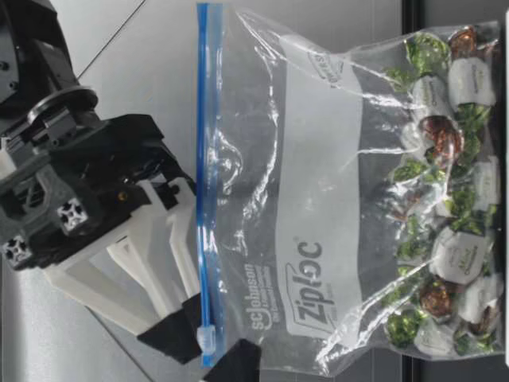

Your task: Slide open the ziploc bag.

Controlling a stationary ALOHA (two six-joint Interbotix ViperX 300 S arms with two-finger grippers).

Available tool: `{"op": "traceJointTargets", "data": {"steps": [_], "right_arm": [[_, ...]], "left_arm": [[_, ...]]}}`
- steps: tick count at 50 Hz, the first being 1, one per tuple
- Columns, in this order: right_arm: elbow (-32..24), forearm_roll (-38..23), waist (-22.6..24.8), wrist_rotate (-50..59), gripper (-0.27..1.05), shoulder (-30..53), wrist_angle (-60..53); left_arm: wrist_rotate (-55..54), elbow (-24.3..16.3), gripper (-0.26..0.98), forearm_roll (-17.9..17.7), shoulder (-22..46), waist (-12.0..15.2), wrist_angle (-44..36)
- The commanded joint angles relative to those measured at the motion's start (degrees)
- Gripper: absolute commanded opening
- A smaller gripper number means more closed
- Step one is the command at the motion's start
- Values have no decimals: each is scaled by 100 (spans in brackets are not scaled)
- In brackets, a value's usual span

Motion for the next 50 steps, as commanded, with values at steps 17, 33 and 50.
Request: {"op": "traceJointTargets", "data": {"steps": [17,33,50], "right_arm": [[-272,0,-18,9,-5,-97,554],[-211,-167,-18,-53,-14,-519,1564],[149,-343,-18,-53,-14,-976,2136]], "left_arm": [[9,-62,-19,44,-79,-9,-18],[9,-18,-19,9,-44,-18,-18],[26,70,-19,-53,-35,-9,-9]]}}
